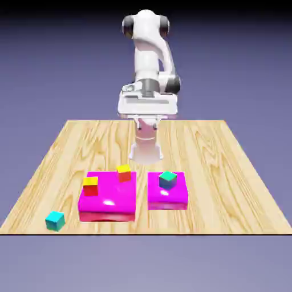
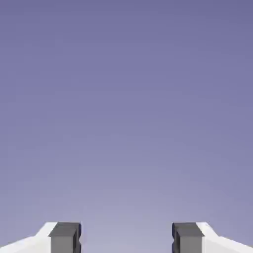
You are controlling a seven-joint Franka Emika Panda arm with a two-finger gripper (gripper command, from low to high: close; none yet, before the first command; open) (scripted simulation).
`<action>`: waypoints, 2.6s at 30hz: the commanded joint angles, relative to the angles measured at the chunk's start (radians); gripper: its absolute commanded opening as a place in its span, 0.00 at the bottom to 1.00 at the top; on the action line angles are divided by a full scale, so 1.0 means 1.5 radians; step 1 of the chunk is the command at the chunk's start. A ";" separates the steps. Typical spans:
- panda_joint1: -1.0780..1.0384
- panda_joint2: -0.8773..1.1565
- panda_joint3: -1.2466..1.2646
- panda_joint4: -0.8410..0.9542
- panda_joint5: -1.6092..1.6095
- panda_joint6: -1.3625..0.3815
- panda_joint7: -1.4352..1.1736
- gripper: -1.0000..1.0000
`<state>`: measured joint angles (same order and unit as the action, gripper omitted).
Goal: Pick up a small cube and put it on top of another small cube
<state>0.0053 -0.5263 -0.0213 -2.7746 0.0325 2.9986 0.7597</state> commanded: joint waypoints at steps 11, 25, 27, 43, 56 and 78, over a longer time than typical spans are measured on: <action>-0.041 0.266 -0.130 0.215 0.198 -0.234 0.113 0.50; -0.092 0.604 -0.295 0.489 0.450 -0.531 0.258 0.50; -0.099 0.652 -0.319 0.528 0.486 -0.573 0.278 0.50; -0.133 0.975 -0.407 0.738 0.734 -0.747 0.367 0.00; -0.035 0.742 -0.199 0.621 0.482 -0.853 0.263 0.00; -0.031 0.409 0.172 0.268 0.032 -0.743 0.104 0.00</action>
<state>-0.0411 0.0866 0.2365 -2.3732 0.0841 1.8844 0.9150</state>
